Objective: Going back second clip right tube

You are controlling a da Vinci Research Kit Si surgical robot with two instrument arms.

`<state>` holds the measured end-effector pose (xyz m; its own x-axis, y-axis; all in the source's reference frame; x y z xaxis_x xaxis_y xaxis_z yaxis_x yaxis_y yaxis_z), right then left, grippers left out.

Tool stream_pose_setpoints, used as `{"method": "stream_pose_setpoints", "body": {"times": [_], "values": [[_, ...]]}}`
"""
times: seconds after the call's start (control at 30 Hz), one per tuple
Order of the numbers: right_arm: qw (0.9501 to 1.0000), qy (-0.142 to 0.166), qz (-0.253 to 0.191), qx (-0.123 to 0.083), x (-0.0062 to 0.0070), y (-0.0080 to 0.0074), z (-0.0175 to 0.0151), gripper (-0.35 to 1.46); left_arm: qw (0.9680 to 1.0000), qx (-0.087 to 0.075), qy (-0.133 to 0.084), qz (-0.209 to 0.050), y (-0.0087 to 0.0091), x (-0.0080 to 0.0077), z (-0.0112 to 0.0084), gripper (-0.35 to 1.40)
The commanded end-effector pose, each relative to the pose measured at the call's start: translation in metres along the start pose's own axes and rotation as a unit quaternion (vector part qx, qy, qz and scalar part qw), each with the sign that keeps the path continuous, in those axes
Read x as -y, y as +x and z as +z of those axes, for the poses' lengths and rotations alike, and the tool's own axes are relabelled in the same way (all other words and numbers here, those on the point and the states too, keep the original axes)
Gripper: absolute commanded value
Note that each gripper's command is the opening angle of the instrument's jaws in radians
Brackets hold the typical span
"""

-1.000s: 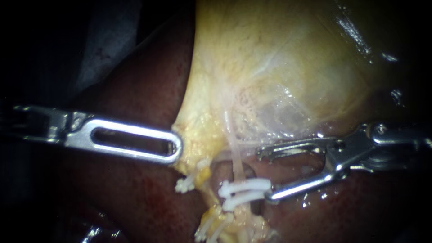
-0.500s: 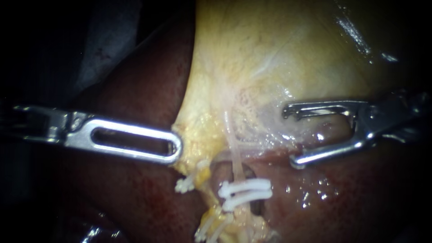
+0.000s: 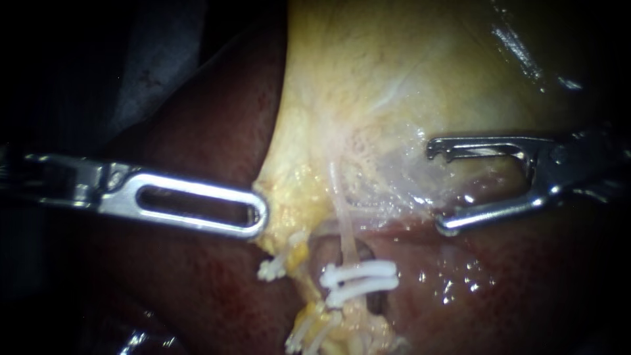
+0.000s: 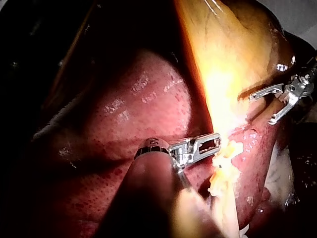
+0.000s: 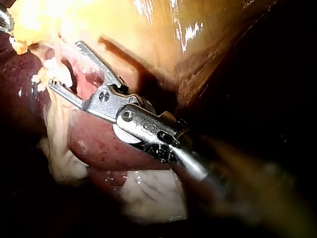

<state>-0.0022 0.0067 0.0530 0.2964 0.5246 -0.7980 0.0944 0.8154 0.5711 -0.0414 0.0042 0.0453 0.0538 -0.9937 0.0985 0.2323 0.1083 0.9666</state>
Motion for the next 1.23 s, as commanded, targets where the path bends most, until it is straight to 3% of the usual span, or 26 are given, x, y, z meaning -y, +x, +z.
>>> {"method": "stream_pose_setpoints", "body": {"times": [0.03,0.33,0.5,1.23], "values": [[1.0,0.0,0.0,0.0,0.0,0.0,0.0,0.6,1.0,0.0,0.0,0.001,0.0002,-0.0002,0.0005,-0.35],[1.0,0.0,0.0,0.0,0.0001,0.0,0.0,0.6,0.9999,-0.011,0.0,0.009,0.0016,-0.0019,0.0047,-0.35],[1.0,0.0,0.0,0.0,0.0001,0.0,0.0,0.6,0.9998,-0.015,0.0,0.011,0.0021,-0.0022,0.006,-0.35],[1.0,0.0,0.0,0.0,0.0003,0.0,0.0,0.6,0.9998,-0.017,-0.001,0.012,0.0022,-0.0024,0.0064,-0.35]]}}
